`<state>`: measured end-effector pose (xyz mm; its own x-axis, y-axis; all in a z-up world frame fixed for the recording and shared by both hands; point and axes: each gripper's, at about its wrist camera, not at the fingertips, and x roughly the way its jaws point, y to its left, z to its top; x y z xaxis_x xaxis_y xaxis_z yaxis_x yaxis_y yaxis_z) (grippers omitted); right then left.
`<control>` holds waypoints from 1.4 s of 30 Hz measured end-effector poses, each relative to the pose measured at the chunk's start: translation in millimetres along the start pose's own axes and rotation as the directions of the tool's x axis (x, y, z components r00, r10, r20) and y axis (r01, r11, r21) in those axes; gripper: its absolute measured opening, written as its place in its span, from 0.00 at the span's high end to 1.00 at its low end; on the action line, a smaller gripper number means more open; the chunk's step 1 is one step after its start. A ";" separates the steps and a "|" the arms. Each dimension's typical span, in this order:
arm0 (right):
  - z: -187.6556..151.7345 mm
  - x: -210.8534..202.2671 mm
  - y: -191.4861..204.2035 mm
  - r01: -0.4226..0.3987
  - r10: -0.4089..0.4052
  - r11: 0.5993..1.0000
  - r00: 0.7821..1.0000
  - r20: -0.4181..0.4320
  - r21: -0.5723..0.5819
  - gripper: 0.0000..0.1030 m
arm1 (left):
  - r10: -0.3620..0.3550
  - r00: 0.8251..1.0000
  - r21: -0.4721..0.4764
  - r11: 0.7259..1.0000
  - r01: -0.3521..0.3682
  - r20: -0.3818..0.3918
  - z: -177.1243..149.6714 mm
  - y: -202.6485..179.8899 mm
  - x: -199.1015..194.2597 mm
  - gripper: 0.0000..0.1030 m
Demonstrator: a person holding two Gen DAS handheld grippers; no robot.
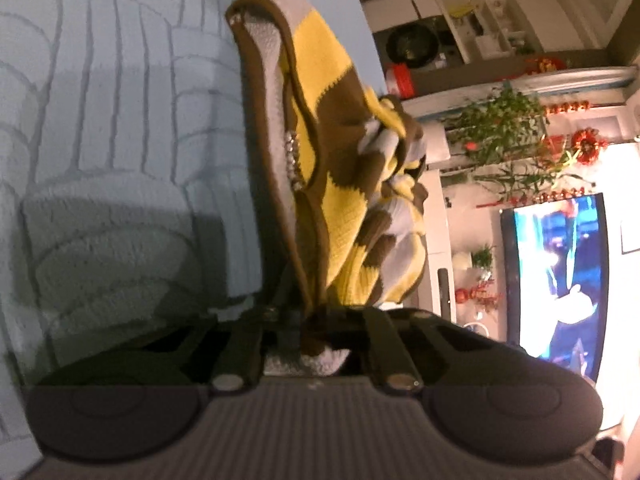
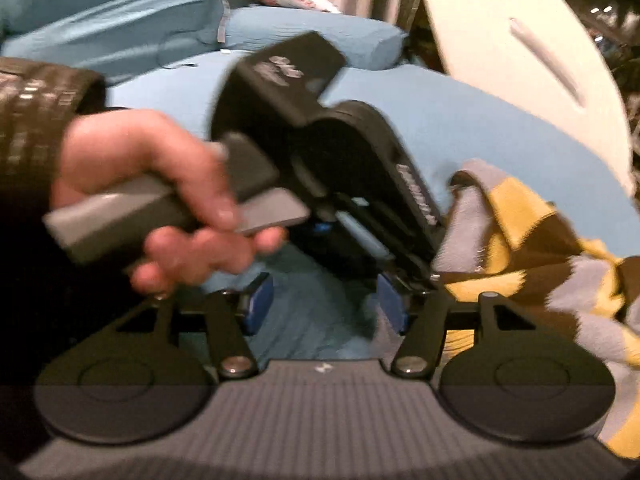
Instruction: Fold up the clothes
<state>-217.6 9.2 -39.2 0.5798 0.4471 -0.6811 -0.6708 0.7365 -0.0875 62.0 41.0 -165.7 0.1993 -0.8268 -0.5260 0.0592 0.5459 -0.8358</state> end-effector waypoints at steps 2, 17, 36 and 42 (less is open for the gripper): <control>-2.5 -3.6 3.9 -0.009 0.009 1.000 1.000 0.000 -0.017 0.41 | 0.017 1.000 -0.019 1.000 -0.017 0.017 0.2 5.5 -2.9 0.91; -13.7 -78.9 -108.0 0.321 -0.342 0.906 0.939 0.029 0.275 0.41 | 0.048 0.997 0.019 0.999 -0.049 0.064 1.8 1.9 -26.3 0.92; -101.1 -77.4 -241.8 0.128 -0.277 0.507 0.961 0.021 0.852 0.35 | 0.055 0.995 -0.026 0.998 -0.053 0.085 7.3 0.9 -17.7 0.88; -94.6 -73.9 -236.7 0.143 -0.254 0.537 0.967 -0.002 0.832 0.35 | 0.052 0.995 -0.033 0.998 -0.049 0.090 6.8 -1.0 -14.8 0.86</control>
<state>-145.4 -246.1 -37.0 0.7304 0.2445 -0.6378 0.1071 0.8812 0.4604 65.7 53.6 -156.0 0.2895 -0.7816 -0.5526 0.0168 0.5813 -0.8135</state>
